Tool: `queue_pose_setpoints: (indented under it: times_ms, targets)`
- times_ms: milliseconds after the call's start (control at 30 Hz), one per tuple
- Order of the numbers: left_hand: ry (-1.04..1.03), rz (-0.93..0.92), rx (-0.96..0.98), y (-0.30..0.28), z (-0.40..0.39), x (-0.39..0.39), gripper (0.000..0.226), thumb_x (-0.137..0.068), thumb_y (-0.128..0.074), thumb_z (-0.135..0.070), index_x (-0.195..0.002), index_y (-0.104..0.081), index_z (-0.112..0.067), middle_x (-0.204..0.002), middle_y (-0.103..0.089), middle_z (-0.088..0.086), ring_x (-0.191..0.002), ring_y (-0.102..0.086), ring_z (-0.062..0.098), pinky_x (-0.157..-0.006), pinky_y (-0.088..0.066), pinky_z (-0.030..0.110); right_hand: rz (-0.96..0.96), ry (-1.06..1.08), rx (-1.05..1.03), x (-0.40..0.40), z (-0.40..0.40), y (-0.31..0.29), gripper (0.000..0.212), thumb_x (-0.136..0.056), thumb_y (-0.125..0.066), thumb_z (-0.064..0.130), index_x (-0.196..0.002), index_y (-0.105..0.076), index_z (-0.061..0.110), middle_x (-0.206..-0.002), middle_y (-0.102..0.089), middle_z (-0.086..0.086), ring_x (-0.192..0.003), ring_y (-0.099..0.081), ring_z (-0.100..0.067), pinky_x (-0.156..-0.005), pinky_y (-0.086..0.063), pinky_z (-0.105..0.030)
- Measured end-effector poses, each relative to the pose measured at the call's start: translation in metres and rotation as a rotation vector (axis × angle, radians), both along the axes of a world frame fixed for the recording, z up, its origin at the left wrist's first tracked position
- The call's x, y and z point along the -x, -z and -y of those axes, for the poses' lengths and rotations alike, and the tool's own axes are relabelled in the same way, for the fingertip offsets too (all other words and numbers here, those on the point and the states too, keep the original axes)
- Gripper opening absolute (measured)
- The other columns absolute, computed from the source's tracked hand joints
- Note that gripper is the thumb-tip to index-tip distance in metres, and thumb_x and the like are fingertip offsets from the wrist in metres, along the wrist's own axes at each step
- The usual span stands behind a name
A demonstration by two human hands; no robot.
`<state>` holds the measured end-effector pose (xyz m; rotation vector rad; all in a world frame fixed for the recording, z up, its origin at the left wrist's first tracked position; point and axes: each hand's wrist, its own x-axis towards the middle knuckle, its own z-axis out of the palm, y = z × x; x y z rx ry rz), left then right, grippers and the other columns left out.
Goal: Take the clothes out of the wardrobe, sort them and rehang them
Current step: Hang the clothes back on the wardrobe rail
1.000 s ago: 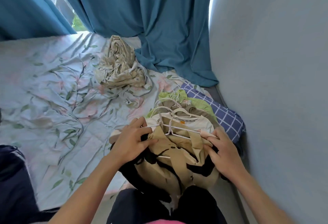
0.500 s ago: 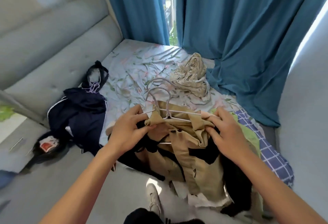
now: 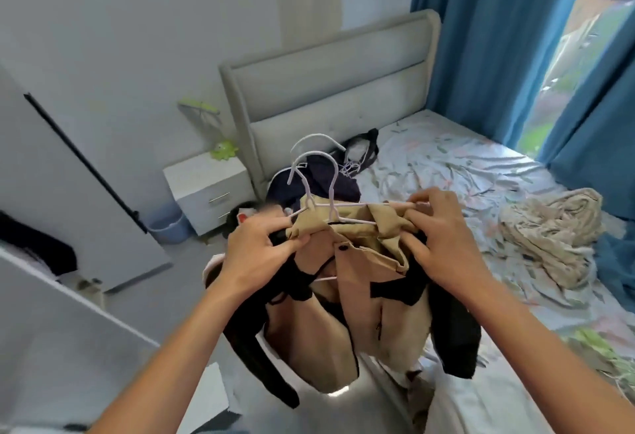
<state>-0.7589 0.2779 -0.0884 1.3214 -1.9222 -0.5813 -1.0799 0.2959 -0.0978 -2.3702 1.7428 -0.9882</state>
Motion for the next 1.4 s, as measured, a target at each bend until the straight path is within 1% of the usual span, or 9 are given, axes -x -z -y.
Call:
queue_pose_setpoints:
  times_ms: [133,267,400,533,733,933,1100,1267,1400]
  targets:
    - [-0.133,-0.067,-0.017,-0.002,0.006,-0.086,0.017,-0.083,-0.075,-0.047,-0.074,-0.070,-0.033,-0.081,-0.060,-0.003,-0.081,-0.062,0.018,-0.072,-0.050,0.051,-0.002,-0.094,0.027,-0.094,0.046,-0.004,0.015,-0.086,-0.057,0.027,-0.078,-0.062,0.016,-0.111,-0.052,-0.002,-0.104,-0.045,-0.024,-0.083,-0.038,-0.034]
    - [-0.250,-0.035,0.020,-0.008,0.009,-0.147,0.035,-0.085,-0.084,-0.032,-0.068,-0.063,-0.055,-0.082,-0.062,-0.019,-0.079,-0.060,0.007,-0.065,-0.038,0.031,0.043,-0.332,-0.142,-0.164,0.090,-0.003,0.025,-0.091,-0.053,0.027,-0.077,-0.039,0.043,-0.082,-0.048,0.013,-0.076,-0.048,-0.007,-0.063,-0.035,-0.029]
    - [-0.389,-0.032,-0.009,-0.004,0.017,-0.199,0.039,-0.086,-0.083,-0.034,-0.066,-0.061,-0.060,-0.078,-0.057,-0.011,-0.074,-0.058,0.013,-0.062,-0.039,0.034,0.016,-0.506,-0.249,-0.227,0.139,-0.013,0.031,-0.095,-0.059,0.020,-0.086,-0.052,0.048,-0.079,-0.060,0.017,-0.074,-0.057,-0.009,-0.063,-0.047,-0.036]
    - [-0.528,-0.053,-0.083,0.009,0.029,-0.240,0.017,-0.080,-0.076,-0.051,-0.069,-0.063,-0.047,-0.079,-0.057,-0.009,-0.074,-0.058,0.013,-0.069,-0.048,0.042,0.100,-0.663,-0.311,-0.282,0.184,-0.005,0.020,-0.101,-0.059,0.024,-0.087,-0.066,0.038,-0.071,-0.061,0.009,-0.066,-0.057,-0.013,-0.062,-0.048,-0.043]
    - [-0.715,-0.030,-0.106,0.025,0.085,-0.280,0.050,-0.071,-0.072,-0.078,-0.078,-0.065,-0.028,-0.078,-0.059,-0.007,-0.074,-0.059,0.015,-0.071,-0.050,0.043,0.176,-0.668,-0.317,-0.330,0.273,0.018,0.037,-0.094,-0.062,0.006,-0.067,-0.045,0.026,-0.060,-0.046,0.001,-0.057,-0.041,-0.018,-0.055,-0.038,-0.045]
    - [-0.973,-0.121,-0.107,0.023,0.157,-0.321,0.041,-0.083,-0.066,-0.063,-0.087,-0.067,-0.022,-0.075,-0.060,-0.001,-0.077,-0.059,0.016,-0.075,-0.045,0.042,0.171,-0.638,-0.264,-0.361,0.401,0.038,0.033,-0.087,-0.055,0.021,-0.064,-0.032,0.028,-0.062,-0.046,0.004,-0.054,-0.037,-0.015,-0.052,-0.033,-0.037]
    - [-1.203,-0.241,-0.115,0.020,0.195,-0.332,0.023,-0.100,-0.067,-0.018,-0.088,-0.048,-0.016,-0.074,-0.043,-0.001,-0.065,-0.037,0.006,-0.063,-0.033,0.024,0.148,-0.654,-0.262,-0.398,0.476,0.041,0.037,-0.089,-0.065,0.012,-0.064,-0.041,0.026,-0.054,-0.045,0.005,-0.054,-0.044,-0.014,-0.053,-0.041,-0.038]
    - [-1.398,-0.250,-0.108,0.032,0.212,-0.359,0.008,-0.104,-0.059,-0.017,-0.111,-0.054,-0.018,-0.068,-0.044,-0.004,-0.058,-0.040,0.007,-0.061,-0.037,0.032,0.106,-0.721,-0.260,-0.459,0.520,0.037,0.029,-0.088,-0.054,0.026,-0.061,-0.043,0.030,-0.052,-0.041,0.007,-0.055,-0.041,-0.023,-0.051,-0.038,-0.037]
    - [-1.496,-0.234,-0.102,0.043,0.214,-0.392,0.019,-0.108,-0.054,-0.021,-0.096,-0.069,-0.023,-0.080,-0.064,-0.003,-0.070,-0.055,0.014,-0.067,-0.042,0.038,0.127,-0.790,-0.279,-0.519,0.541,0.040,0.043,-0.091,-0.060,0.017,-0.060,-0.032,0.030,-0.052,-0.041,0.008,-0.052,-0.041,-0.020,-0.049,-0.027,-0.031]
